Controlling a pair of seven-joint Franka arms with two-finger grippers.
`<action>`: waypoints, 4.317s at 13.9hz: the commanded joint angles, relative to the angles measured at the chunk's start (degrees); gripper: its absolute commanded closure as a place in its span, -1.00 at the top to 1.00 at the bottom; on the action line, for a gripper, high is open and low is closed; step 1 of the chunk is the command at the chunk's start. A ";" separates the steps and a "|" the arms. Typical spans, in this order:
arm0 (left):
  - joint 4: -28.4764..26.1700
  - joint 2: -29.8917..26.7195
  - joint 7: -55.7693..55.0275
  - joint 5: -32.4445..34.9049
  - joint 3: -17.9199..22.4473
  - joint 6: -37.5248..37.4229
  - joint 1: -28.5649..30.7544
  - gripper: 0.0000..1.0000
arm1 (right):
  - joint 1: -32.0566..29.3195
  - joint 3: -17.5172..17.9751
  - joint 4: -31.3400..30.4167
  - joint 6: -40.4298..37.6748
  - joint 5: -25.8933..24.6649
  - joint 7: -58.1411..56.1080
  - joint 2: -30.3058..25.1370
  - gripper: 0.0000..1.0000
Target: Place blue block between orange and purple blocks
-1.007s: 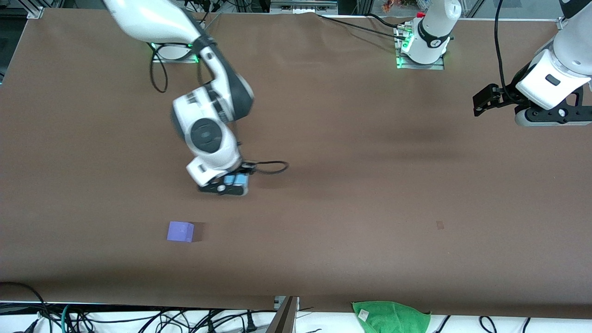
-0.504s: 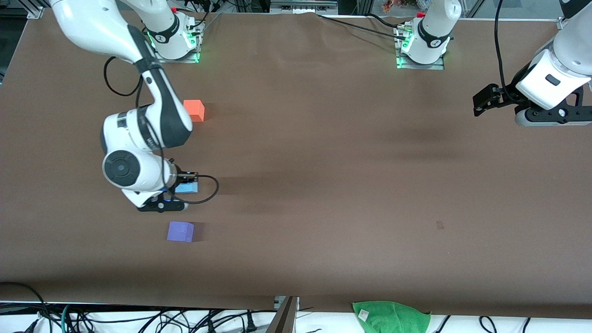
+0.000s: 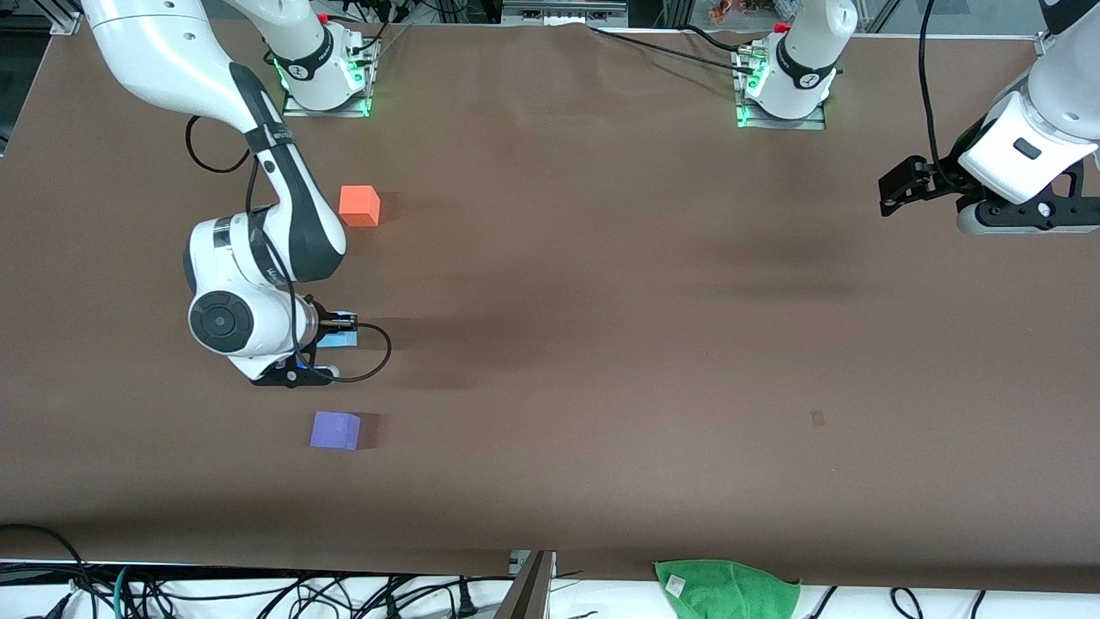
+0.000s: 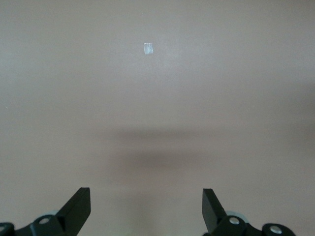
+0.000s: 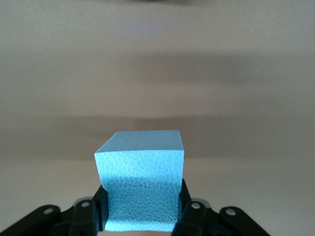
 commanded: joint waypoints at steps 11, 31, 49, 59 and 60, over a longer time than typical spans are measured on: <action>-0.33 -0.75 1.34 -0.33 0.11 0.23 -0.08 1.00 | -0.20 -0.29 -19.55 18.20 4.09 1.79 -6.15 0.45; -0.33 -0.75 1.34 -0.33 0.03 0.24 -0.17 1.00 | -0.29 -5.39 15.51 -16.25 -1.45 -14.47 -10.45 1.00; -0.33 -0.75 1.34 -0.24 0.03 0.23 -0.17 1.00 | -2.12 -4.25 15.70 -22.94 -0.67 -14.47 -18.43 1.00; -0.33 -0.75 1.34 -0.33 0.03 0.23 -0.17 1.00 | -8.28 -2.67 4.10 -22.94 5.41 -15.26 -27.86 1.00; -0.33 -0.75 1.34 -0.33 0.03 0.23 -0.17 1.00 | -8.28 -2.49 4.18 -22.94 4.45 -15.26 -27.68 1.00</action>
